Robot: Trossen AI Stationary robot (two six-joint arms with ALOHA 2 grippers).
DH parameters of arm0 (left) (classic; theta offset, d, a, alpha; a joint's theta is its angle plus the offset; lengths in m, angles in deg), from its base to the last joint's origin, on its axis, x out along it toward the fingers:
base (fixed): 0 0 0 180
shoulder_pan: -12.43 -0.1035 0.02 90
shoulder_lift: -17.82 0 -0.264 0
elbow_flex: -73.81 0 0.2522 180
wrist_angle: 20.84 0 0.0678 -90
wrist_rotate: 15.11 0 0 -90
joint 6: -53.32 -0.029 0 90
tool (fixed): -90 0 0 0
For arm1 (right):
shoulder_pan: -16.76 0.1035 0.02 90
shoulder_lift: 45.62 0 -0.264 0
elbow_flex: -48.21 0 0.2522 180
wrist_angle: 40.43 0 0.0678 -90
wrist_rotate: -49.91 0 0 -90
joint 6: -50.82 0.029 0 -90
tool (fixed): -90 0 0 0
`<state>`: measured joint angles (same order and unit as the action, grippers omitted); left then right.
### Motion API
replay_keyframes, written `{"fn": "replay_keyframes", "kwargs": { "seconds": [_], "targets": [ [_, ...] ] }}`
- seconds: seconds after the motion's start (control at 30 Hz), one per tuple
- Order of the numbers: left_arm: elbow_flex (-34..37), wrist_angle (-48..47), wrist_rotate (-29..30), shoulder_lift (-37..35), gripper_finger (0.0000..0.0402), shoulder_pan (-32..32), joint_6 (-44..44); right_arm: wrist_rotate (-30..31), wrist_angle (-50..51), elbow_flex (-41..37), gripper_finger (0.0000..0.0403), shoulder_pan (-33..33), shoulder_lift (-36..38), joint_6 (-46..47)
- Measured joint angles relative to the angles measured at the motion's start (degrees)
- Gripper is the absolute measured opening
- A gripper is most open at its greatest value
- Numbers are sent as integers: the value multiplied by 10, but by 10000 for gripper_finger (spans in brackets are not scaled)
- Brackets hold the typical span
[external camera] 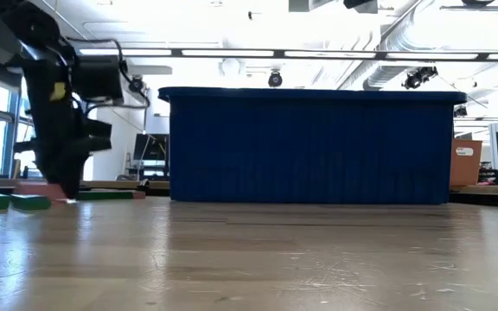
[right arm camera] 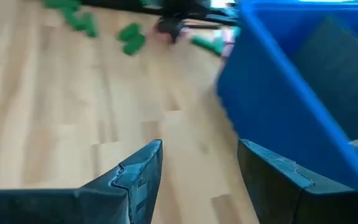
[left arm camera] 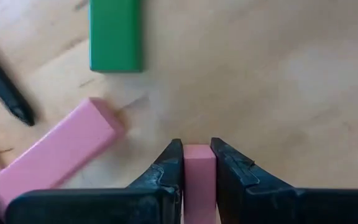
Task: Sort blocks
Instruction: Put the pink block into the blue bin with the other pink block
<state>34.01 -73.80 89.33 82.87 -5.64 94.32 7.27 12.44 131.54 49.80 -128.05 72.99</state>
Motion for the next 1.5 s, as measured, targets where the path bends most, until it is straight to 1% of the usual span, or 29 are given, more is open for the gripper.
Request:
{"fn": "replay_keyframes", "kwargs": {
  "seconds": [0.07,0.2,0.33,0.43,0.5,0.53,0.6,0.67,0.73,0.77,0.87,0.97,1.07,1.13,1.2,1.3,1.5],
  "targets": [
    [-30,-21,25,-20,46,15,-1,-33,-33,0,204,-1,-8,-36],
    [-93,-57,67,-75,46,56,0,-54,-140,0,204,-10,-34,-123],
    [-143,-16,98,-143,46,108,-12,-82,-254,0,204,-33,-69,-203],
    [-152,82,96,-190,46,155,-43,-149,-331,0,204,-53,-100,-260],
    [-144,162,91,-214,46,191,-73,-186,-409,-2,204,-64,-124,-284],
    [-135,209,90,-221,46,210,-87,-195,-455,-8,204,-69,-136,-297],
    [-112,310,90,-226,46,249,-121,-192,-539,-14,204,-77,-158,-323],
    [-81,436,90,-222,46,283,-167,-165,-590,-14,204,-87,-178,-341],
    [-51,575,95,-208,46,313,-213,-133,-636,-15,204,-97,-190,-347],
    [-37,638,107,-198,46,326,-232,-120,-656,-15,204,-102,-193,-347],
    [-8,807,163,-146,46,359,-293,-96,-707,-15,204,-118,-195,-338],
    [-8,916,217,-76,46,376,-351,-79,-729,-15,204,-129,-195,-348],
    [-23,999,242,2,46,382,-389,-47,-742,-15,204,-137,-195,-361],
    [-42,1042,251,44,46,383,-410,-33,-741,-15,204,-141,-195,-361],
    [-63,1067,267,82,46,384,-427,-36,-740,-15,204,-143,-195,-362],
    [-96,1066,279,125,46,384,-444,-42,-741,-15,204,-143,-195,-362],
    [-146,1064,278,184,49,391,-461,1,-738,-15,204,-143,-195,-346]
  ]
}}
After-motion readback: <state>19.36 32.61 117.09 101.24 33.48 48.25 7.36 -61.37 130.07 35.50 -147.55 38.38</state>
